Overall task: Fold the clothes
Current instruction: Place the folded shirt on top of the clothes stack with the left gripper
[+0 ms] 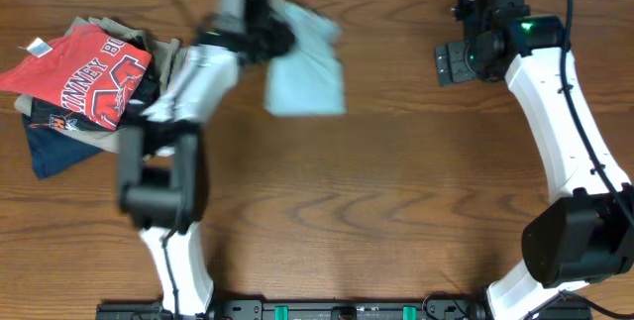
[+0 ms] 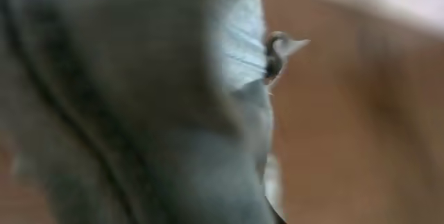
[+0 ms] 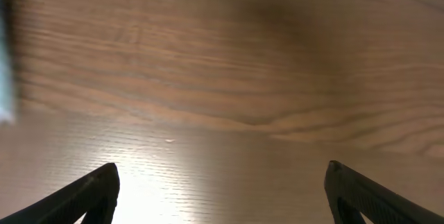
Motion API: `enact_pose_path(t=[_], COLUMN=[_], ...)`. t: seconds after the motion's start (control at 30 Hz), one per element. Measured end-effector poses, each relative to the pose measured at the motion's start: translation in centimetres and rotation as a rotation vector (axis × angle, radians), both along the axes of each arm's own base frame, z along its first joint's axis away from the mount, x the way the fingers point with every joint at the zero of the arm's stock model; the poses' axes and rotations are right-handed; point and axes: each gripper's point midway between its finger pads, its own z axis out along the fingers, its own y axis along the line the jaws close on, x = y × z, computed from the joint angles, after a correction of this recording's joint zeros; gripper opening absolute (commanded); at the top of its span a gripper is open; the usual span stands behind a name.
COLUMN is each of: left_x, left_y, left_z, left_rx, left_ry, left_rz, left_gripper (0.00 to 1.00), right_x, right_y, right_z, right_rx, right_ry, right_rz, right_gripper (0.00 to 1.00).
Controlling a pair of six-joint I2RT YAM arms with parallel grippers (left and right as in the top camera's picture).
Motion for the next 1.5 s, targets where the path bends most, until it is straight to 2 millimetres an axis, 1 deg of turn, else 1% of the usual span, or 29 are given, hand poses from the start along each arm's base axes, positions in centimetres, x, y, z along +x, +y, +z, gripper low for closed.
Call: enact_pose_path(t=[0.03, 0.07, 0.1, 0.17, 0.2, 0.23, 0.27, 0.33, 0.47, 0.6, 0.67, 0.7, 0.73, 0.83, 0.87, 0.93, 1.0, 1.23, 1.3, 1.4, 1.5], left_x=[0.5, 1.0, 1.3, 1.3, 1.2, 1.0, 0.7, -0.2, -2.6, -4.6, -5.6, -6.0, -6.5, -7.6, -8.0, -8.6, -9.1, -10.6, -10.6, -10.0, -8.9], left_y=[1.9, 4.6, 6.5, 11.9, 13.7, 16.3, 18.6, 23.3, 30.5, 35.6, 37.4, 38.0, 38.9, 40.4, 40.8, 41.3, 41.3, 40.2, 39.7, 38.3, 35.4], left_z=[1.7, 4.0, 5.6, 9.0, 9.8, 10.6, 11.1, 10.9, 9.4, 9.2, 9.1, 9.0, 8.9, 8.6, 8.5, 8.2, 7.6, 5.8, 5.6, 5.4, 5.2], left_rx=[0.02, 0.045, 0.061, 0.096, 0.106, 0.119, 0.128, 0.149, 0.172, 0.184, 0.185, 0.185, 0.184, 0.181, 0.181, 0.178, 0.171, 0.151, 0.152, 0.165, 0.181], left_ry=[-0.043, -0.097, -0.132, -0.203, -0.218, -0.231, -0.237, -0.218, -0.148, -0.134, -0.123, -0.116, -0.11, -0.093, -0.086, -0.066, -0.035, 0.073, 0.085, 0.087, 0.091], left_rz=[0.044, 0.104, 0.148, 0.263, 0.302, 0.355, 0.402, 0.496, 0.64, 0.744, 0.782, 0.796, 0.814, 0.851, 0.86, 0.873, 0.879, 0.869, 0.848, 0.793, 0.704], left_gripper=[0.06, 0.06, 0.06, 0.06, 0.06, 0.06, 0.06, 0.06, 0.06, 0.06, 0.06, 0.06, 0.13, 0.84, 0.97, 0.98, 0.98, 0.98, 0.98, 0.98, 0.98], right_x=[0.0, 0.0, 0.0, 0.1, 0.1, 0.1, 0.1, 0.1, 0.2, 0.2, 0.2, 0.2, 0.2, 0.2, 0.2, 0.2, 0.2, 0.3, 0.6, 1.7, 3.1], right_y=[-0.3, -0.6, -0.8, -1.3, -1.4, -1.5, -1.6, -1.8, -2.0, -2.2, -2.3, -2.3, -2.3, -2.4, -2.4, -2.4, -2.4, -2.4, -1.9, -0.7, -0.3], right_z=[0.0, 0.0, 0.0, 0.0, 0.0, 0.0, 0.0, 0.0, 0.0, 0.1, 0.1, 0.1, 0.0, 0.1, 0.0, 0.1, 0.1, 0.1, 0.2, 0.8, 1.8], right_rx=[0.0, -0.001, -0.001, 0.0, 0.0, 0.0, -0.001, -0.001, 0.001, 0.002, 0.002, 0.002, 0.002, 0.002, 0.002, 0.002, 0.003, 0.006, 0.038, 0.142, 0.25], right_ry=[0.0, 0.0, 0.0, 0.0, 0.0, 0.0, -0.001, -0.001, -0.003, -0.005, -0.005, -0.005, -0.005, -0.005, -0.005, -0.006, -0.005, -0.011, -0.021, -0.066, -0.129], right_rz=[-0.008, -0.014, -0.019, -0.03, -0.033, -0.036, -0.038, -0.042, -0.047, -0.055, -0.056, -0.057, -0.058, -0.06, -0.06, -0.06, -0.062, -0.062, -0.051, -0.016, 0.0], right_gripper=[0.92, 0.92, 0.93, 0.92, 0.93, 0.93, 0.93, 0.93, 0.93, 0.93, 0.93, 0.93, 0.93, 0.94, 0.95, 0.97, 0.98, 0.99, 0.99, 0.99, 0.99])
